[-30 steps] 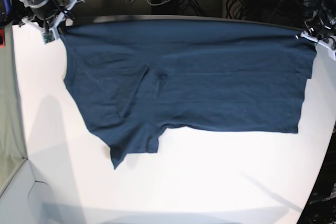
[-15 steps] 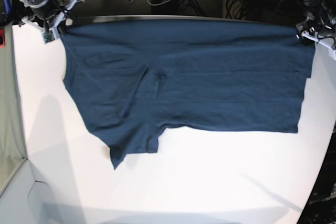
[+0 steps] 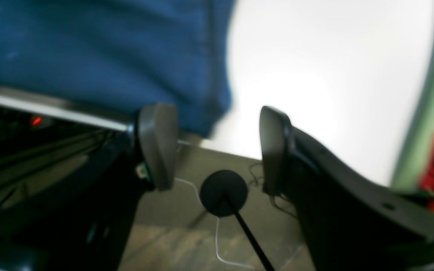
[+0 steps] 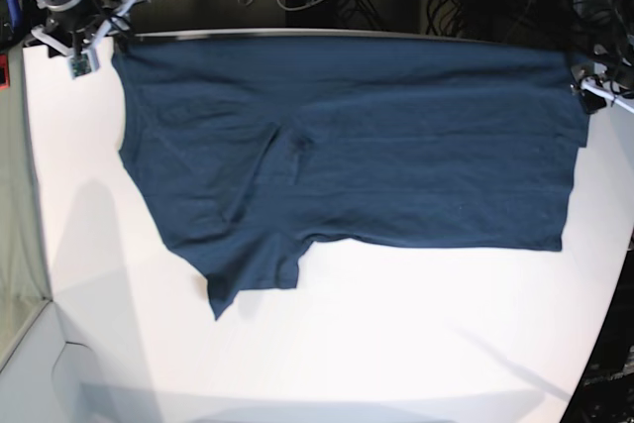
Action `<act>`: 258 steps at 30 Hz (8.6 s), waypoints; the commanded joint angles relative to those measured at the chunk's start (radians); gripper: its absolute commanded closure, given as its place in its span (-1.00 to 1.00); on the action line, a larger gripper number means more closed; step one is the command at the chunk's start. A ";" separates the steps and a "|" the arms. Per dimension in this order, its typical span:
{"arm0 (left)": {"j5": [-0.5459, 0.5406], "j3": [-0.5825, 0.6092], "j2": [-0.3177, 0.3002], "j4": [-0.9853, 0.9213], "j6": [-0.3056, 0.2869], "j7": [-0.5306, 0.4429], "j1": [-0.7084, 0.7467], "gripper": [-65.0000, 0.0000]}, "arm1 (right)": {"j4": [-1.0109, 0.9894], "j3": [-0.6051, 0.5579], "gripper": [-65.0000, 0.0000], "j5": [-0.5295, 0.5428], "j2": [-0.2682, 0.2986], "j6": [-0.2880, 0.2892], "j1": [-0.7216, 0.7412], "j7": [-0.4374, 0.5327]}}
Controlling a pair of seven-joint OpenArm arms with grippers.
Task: Layout the t-shirt on the table in an organized manner, then fold the t-shirt properly
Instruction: 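Release the shirt edge and move both grippers toward the hem, then grasp the shirt hem corners with both grippers, then fold the hem with both grippers over toward the collar edge, then regrasp the folded strip end with the right gripper and tuck it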
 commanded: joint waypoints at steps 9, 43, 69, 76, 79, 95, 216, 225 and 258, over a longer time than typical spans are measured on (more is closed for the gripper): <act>0.001 -0.006 -0.019 0.056 0.004 -0.023 -0.127 -0.41 | 0.018 0.063 -0.09 0.002 0.066 -0.009 0.160 0.013; 0.254 0.340 -0.034 -0.619 0.012 -0.517 -0.645 -0.41 | -1.102 -0.348 -0.09 -0.202 0.160 -0.009 1.133 0.130; 0.256 0.346 -0.083 -0.904 0.008 -0.661 -0.730 -0.41 | -1.176 -0.350 1.00 -0.202 0.163 -0.009 1.089 0.179; 0.396 0.346 -0.074 -1.124 0.005 -0.802 -0.836 -0.41 | -1.176 -0.350 1.00 -0.202 0.164 -0.009 1.081 0.179; 0.458 0.346 -0.071 -1.205 0.005 -0.854 -0.866 -0.40 | -1.176 -0.350 1.00 -0.202 0.164 -0.009 1.075 0.179; 0.477 0.346 -0.054 -1.334 0.005 -0.935 -0.879 1.00 | -1.176 -0.350 1.00 -0.202 0.164 -0.009 1.077 0.179; 0.204 0.164 0.078 -0.410 0.004 -0.675 -0.128 0.98 | -0.202 -0.344 1.00 -0.006 0.183 -0.009 0.233 0.095; 0.202 0.159 0.066 -0.410 0.004 -0.675 -0.118 0.98 | -0.219 -0.294 0.87 -0.006 0.187 -0.009 0.231 0.093; 0.199 0.155 0.067 -0.354 0.004 -0.673 -0.055 -0.07 | -0.140 -0.314 -0.13 -0.116 0.031 -0.009 0.472 -0.027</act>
